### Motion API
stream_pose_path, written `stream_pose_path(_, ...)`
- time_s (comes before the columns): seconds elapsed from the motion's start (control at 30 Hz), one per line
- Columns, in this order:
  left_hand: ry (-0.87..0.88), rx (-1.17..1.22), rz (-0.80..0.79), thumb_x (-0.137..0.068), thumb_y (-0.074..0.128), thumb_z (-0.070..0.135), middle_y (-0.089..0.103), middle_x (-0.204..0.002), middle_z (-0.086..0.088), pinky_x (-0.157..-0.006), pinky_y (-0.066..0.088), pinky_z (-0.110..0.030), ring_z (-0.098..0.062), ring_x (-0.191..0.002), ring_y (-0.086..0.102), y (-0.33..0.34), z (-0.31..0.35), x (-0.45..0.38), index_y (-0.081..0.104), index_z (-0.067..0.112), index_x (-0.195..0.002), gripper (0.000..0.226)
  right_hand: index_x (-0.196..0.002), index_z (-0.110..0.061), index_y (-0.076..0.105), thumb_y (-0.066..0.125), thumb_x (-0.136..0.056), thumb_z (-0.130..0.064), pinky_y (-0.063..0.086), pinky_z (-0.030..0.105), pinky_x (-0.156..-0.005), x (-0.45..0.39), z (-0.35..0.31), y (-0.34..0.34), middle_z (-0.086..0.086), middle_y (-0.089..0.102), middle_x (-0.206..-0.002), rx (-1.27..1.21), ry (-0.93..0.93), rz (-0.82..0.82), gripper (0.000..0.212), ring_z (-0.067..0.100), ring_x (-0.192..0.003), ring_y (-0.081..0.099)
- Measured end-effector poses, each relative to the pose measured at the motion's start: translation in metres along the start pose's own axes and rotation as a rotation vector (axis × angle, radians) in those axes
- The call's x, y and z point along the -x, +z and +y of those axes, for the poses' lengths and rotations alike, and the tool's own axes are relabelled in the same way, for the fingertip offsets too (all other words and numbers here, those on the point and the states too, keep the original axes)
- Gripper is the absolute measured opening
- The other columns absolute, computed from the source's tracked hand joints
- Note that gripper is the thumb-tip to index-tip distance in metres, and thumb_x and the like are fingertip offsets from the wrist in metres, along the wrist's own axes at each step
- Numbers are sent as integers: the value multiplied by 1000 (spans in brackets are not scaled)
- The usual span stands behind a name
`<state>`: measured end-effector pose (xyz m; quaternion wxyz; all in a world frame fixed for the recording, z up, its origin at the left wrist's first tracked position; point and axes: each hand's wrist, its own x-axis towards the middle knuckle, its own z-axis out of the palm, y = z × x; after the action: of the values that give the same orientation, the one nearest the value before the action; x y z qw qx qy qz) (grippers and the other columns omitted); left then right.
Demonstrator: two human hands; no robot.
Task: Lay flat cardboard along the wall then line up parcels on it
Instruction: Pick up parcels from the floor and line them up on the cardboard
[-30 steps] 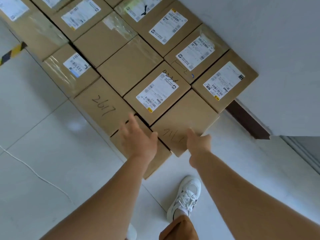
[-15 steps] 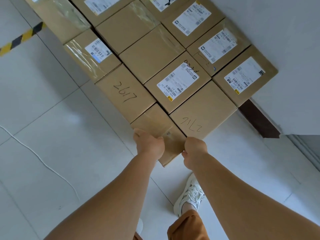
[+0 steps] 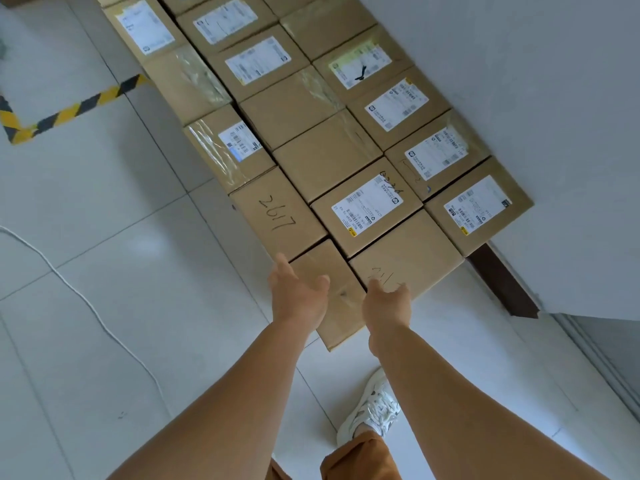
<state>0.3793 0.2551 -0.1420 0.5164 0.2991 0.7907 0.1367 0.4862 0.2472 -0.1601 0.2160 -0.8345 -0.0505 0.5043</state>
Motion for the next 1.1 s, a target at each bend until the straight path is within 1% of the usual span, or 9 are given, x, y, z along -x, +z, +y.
stream_pose_path(0.07, 43, 60, 33, -91, 58, 30, 14, -158, -2, -111, 33, -40, -23, -141, 29, -22, 12, 13, 7, 23, -153, 81, -146, -24, 24, 44, -89, -44, 41, 42, -101, 24, -12, 2, -3, 48, -125, 100, -143, -29, 64, 21, -115, 49)
stream_pose_path(0.1, 64, 87, 45, -91, 57, 31, 16, -158, 0, -112, 32, -38, -21, -141, 29, -34, 19, 20, 9, 24, -153, 78, -150, -26, 16, 40, -92, -44, 39, 47, -105, 38, -21, 4, -2, 46, -133, 125, -193, -37, 66, 21, -120, 48)
stream_pose_path(0.2, 117, 114, 67, -95, 53, 32, 17, -158, 2, -111, 29, -36, -20, -143, 25, -77, 42, 44, 9, 26, -153, 73, -151, -30, 16, 38, -95, -44, 43, 50, -102, 91, -54, 9, -2, 42, -145, 169, -307, -61, 62, 24, -126, 49)
stream_pose_path(0.3, 199, 125, 90, -95, 52, 34, 21, -158, 1, -110, 29, -36, -19, -142, 27, -127, 66, 66, 11, 25, -153, 71, -152, -28, 15, 38, -98, -41, 36, 47, -110, 150, -85, 13, -4, 26, -157, 190, -433, -107, 61, 22, -140, 33)
stream_pose_path(0.4, 250, 136, 93, -96, 50, 33, 20, -158, 1, -111, 27, -35, -19, -143, 25, -177, 88, 88, 11, 24, -152, 69, -154, -26, 14, 41, -99, -42, 27, 40, -115, 201, -108, 19, -7, 17, -160, 210, -525, -136, 63, 18, -145, 22)
stream_pose_path(0.63, 358, 149, 107, -95, 50, 36, 22, -157, 0, -111, 31, -40, -21, -141, 28, -286, 124, 137, 13, 26, -152, 68, -153, -23, 14, 42, -99, -41, 22, 42, -117, 311, -145, 41, -4, 16, -160, 198, -632, -164, 63, 19, -146, 19)
stream_pose_path(0.77, 395, 203, 128, -96, 50, 37, 21, -158, 1, -111, 31, -40, -20, -142, 28, -337, 137, 148, 12, 27, -152, 69, -153, -19, 16, 42, -99, -39, 25, 42, -116, 356, -167, 58, -1, 20, -159, 191, -673, -182, 63, 21, -145, 22)
stream_pose_path(0.93, 417, 234, 156, -95, 50, 39, 23, -157, 3, -111, 33, -45, -20, -140, 31, -379, 157, 138, 12, 29, -152, 69, -153, -19, 17, 44, -99, -39, 24, 43, -117, 379, -206, 85, 0, 21, -159, 176, -742, -211, 64, 21, -146, 22)
stream_pose_path(1.1, 376, 261, 151, -95, 51, 38, 23, -157, 2, -109, 35, -45, -21, -139, 32, -405, 182, 101, 11, 30, -152, 70, -153, -18, 19, 44, -99, -38, 26, 44, -116, 367, -250, 124, 1, 23, -158, 157, -727, -212, 63, 22, -145, 24)
